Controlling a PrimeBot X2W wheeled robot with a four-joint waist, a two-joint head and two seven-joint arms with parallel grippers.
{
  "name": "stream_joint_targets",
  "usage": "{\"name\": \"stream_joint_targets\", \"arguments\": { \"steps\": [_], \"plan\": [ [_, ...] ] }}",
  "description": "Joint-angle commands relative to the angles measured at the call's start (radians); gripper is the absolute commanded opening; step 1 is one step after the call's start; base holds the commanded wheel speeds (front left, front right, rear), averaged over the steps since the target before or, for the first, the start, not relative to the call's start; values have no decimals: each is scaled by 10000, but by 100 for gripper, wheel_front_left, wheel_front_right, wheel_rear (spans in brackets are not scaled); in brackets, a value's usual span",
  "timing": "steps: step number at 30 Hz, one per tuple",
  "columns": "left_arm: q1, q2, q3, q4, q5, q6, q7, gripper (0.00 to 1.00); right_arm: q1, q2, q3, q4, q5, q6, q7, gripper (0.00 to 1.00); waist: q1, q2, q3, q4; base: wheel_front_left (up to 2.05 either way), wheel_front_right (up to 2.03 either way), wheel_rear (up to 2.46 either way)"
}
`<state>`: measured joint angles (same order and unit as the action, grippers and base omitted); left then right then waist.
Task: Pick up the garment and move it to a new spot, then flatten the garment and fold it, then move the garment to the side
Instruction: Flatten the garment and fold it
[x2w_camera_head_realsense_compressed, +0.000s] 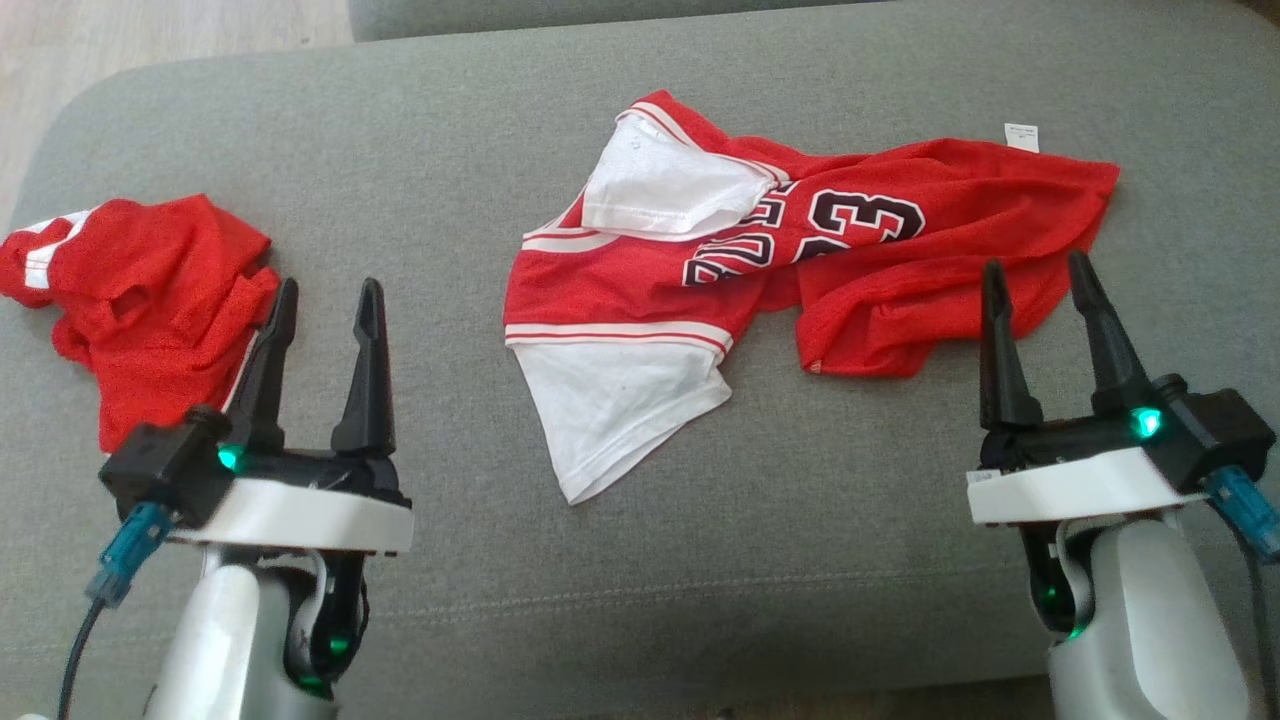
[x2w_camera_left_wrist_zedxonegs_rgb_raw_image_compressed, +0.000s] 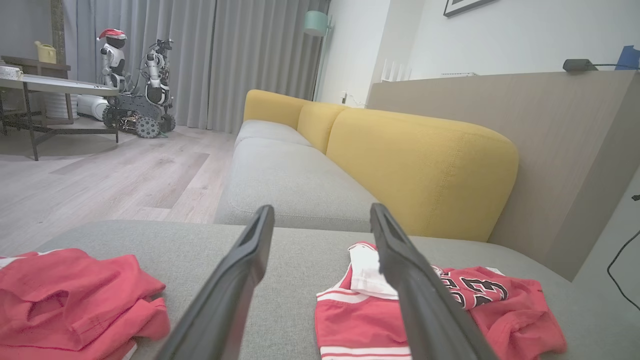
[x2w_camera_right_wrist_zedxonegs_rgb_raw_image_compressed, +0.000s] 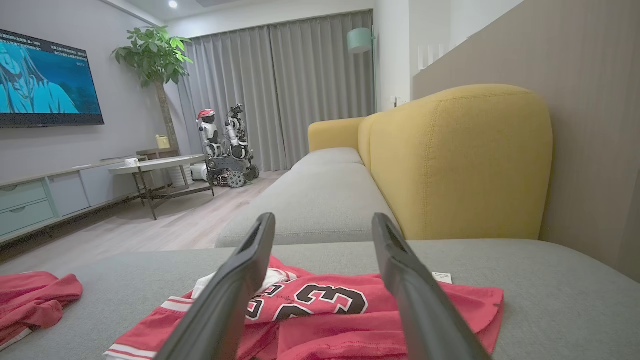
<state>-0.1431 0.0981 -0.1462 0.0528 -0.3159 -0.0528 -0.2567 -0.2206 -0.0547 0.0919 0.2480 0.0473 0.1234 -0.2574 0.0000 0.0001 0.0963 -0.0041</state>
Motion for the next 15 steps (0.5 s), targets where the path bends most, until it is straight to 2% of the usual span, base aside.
{"name": "stream_joint_targets", "arguments": {
  "steps": [1,9,15],
  "plan": [
    [-378,37,420,-439,132,-74,-50,100,-175,45,264,-243,-61,73,-43,100,0,-1,6,6,0,0,0],
    [-258,-316,587,-368,444,-376,-51,100,-454,45,644,755,-308,73,287,100,0,-1,339,207,0,0,0],
    [-414,-417,644,-225,536,-519,-51,100,-956,45,999,2011,-293,73,754,100,0,-1,770,548,0,0,0]
  ]
}}
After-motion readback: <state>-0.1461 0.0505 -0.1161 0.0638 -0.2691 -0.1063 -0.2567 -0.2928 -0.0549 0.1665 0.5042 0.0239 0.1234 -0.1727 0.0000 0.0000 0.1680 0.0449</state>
